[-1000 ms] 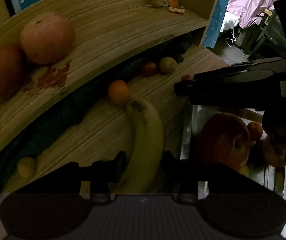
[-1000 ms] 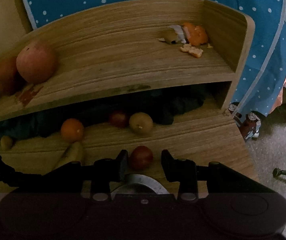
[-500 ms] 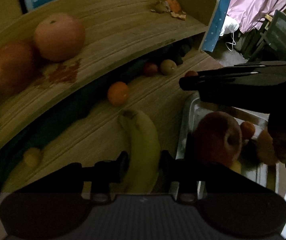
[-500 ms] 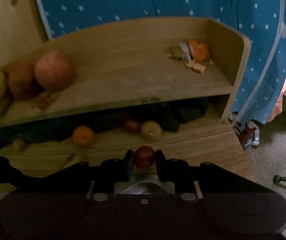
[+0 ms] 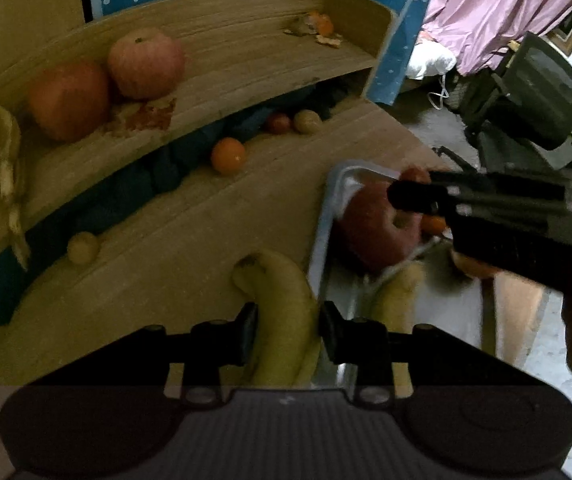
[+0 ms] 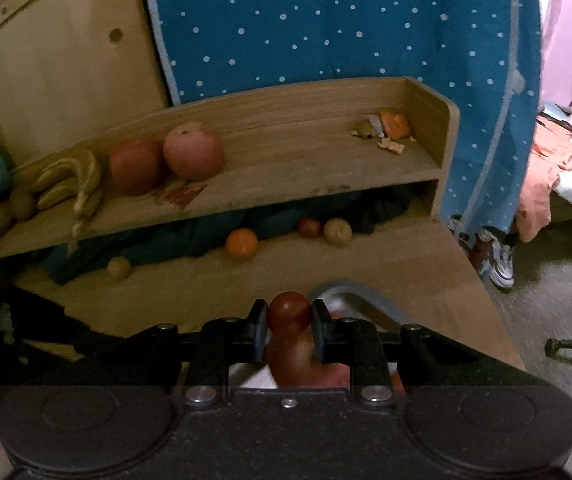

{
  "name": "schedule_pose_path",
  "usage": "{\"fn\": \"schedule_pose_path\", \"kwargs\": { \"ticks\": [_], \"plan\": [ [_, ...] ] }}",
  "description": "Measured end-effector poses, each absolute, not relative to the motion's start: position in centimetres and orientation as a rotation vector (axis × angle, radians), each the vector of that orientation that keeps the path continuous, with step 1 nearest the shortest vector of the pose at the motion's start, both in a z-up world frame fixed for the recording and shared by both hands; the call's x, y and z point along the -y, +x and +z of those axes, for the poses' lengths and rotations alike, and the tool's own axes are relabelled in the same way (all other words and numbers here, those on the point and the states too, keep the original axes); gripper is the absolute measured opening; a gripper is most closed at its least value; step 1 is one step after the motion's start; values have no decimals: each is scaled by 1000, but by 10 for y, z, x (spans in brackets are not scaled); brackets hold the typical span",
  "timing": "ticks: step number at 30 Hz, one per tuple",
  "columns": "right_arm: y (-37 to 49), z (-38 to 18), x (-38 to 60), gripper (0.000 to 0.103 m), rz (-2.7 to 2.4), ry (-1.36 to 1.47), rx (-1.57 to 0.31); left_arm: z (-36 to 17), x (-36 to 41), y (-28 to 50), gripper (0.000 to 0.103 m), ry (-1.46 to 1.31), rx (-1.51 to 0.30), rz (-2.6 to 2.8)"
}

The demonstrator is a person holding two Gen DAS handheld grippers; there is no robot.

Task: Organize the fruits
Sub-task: 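Lower the banana onto the tray with the left tool while the right tool releases the red fruit there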

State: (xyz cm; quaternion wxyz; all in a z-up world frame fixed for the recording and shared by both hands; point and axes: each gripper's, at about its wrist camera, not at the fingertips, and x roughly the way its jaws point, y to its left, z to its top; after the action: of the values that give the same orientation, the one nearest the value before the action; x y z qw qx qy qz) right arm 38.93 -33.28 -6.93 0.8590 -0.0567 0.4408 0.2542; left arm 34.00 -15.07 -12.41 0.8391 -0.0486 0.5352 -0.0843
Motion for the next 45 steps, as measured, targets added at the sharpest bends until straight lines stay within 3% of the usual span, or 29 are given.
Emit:
{"fn": "schedule_pose_path", "kwargs": {
  "ticks": [8,18,45],
  "plan": [
    [333,-69,357,24,434,-90,-970,-102,164,311,37,-99,-1084,-247],
    [297,-93,382,25,306,-69,-1044,-118,195,302,37,-55,-1112,-327],
    [283,-122,381,28,198,-58,-1081,-140,194,286,38,27,-1161,-348]
  ]
}}
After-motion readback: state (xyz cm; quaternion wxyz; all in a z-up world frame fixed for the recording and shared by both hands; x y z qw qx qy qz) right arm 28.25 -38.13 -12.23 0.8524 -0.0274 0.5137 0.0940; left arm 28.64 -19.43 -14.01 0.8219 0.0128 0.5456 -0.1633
